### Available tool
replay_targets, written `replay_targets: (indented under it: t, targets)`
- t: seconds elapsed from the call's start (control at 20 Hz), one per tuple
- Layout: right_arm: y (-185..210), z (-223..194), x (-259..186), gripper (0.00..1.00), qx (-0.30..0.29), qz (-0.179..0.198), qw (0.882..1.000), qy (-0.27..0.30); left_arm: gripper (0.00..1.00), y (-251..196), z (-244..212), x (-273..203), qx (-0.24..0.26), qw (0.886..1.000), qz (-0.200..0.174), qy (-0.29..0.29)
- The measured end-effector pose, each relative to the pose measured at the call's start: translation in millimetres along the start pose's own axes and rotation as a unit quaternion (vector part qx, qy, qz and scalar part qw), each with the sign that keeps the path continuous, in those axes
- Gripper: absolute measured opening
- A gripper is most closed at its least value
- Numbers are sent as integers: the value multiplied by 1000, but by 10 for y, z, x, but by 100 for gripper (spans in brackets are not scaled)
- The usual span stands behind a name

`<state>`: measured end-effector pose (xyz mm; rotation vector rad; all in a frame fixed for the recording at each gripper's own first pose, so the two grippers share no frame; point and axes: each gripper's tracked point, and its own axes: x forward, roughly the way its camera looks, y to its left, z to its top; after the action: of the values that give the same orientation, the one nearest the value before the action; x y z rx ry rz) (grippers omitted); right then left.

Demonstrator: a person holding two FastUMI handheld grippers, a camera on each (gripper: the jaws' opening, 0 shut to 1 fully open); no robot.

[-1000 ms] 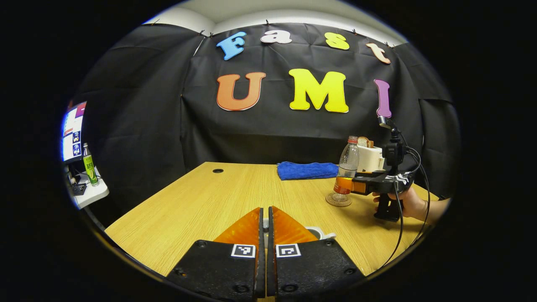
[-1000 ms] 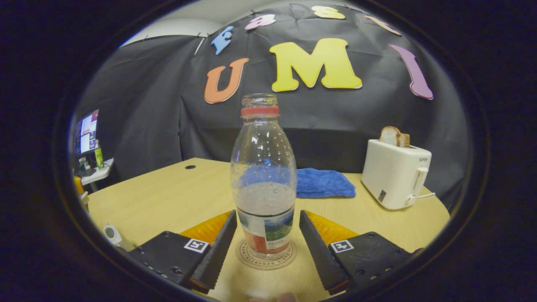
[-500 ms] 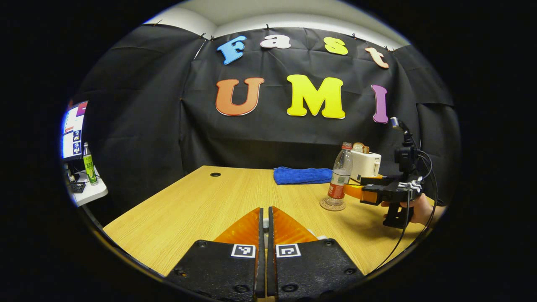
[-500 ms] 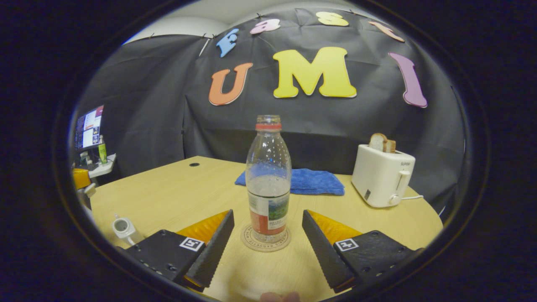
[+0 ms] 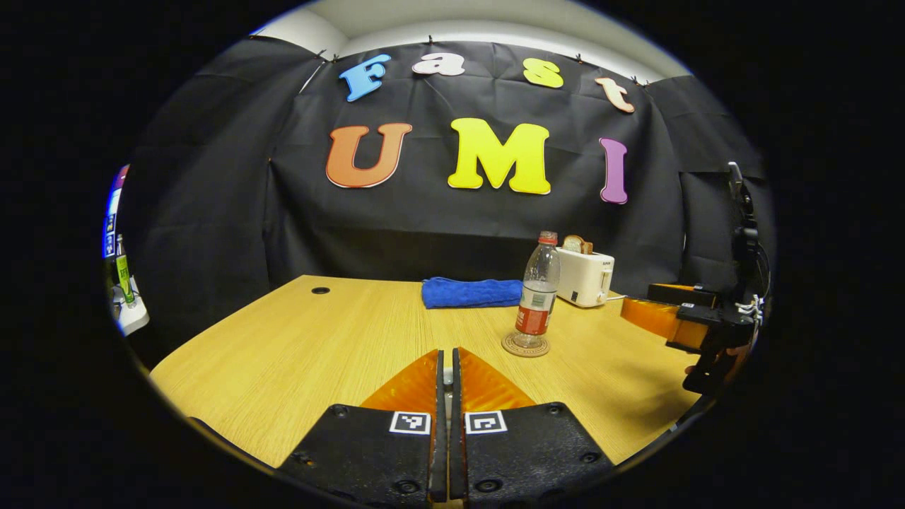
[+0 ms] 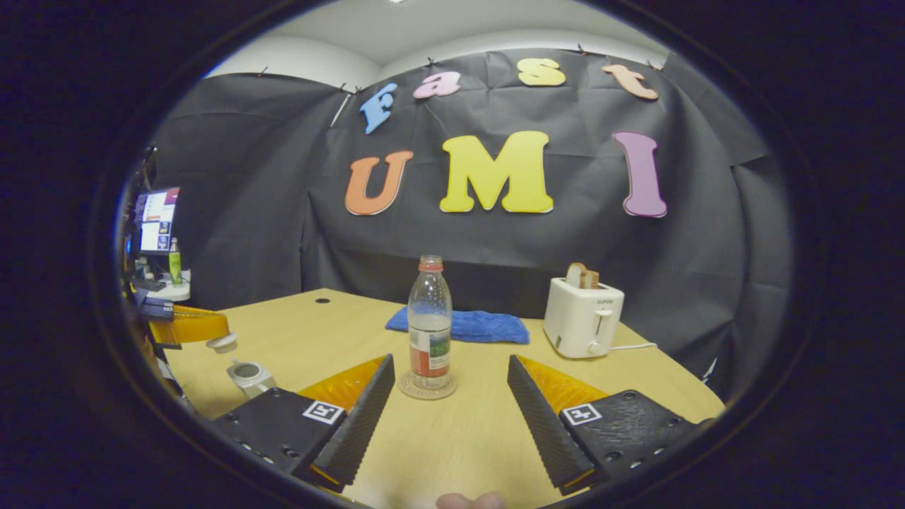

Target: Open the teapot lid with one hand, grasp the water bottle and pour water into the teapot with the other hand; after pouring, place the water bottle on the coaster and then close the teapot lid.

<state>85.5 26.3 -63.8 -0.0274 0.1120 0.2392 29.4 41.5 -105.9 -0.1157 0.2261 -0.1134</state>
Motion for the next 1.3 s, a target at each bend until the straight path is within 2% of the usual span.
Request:
replay_targets:
  t: [0.35,0.85,0.95,1.0,1.05,1.1,1.15,1.2,1.3]
  targets:
    - [-250,-28,-231,96,20,-36,999,-8,4,-6,-215,132,2,1000,9,23]
    - [-208,-69,-308,96,23,-31,999,-5,4,37,-322,141,-8,999,28,35]
    - [-205,-52,-343,96,24,-33,999,-7,7,47,-321,128,-16,999,36,31]
    - [-203,-47,-362,96,25,-33,999,-8,12,63,-305,128,-18,999,42,28]
    - [-198,-42,-388,96,26,-33,999,-10,23,88,-277,109,-17,998,50,24]
    - [-197,-31,-408,96,27,-35,999,-12,45,108,-255,107,-15,998,56,20]
    - [-223,-28,-423,96,27,-39,999,-14,62,133,-198,91,-14,998,63,11]
    - [-249,-21,-436,96,30,-43,998,-16,97,144,-132,53,-15,998,67,4]
    - [-260,-12,-460,96,42,-49,998,-19,100,89,66,-27,-16,997,73,-17]
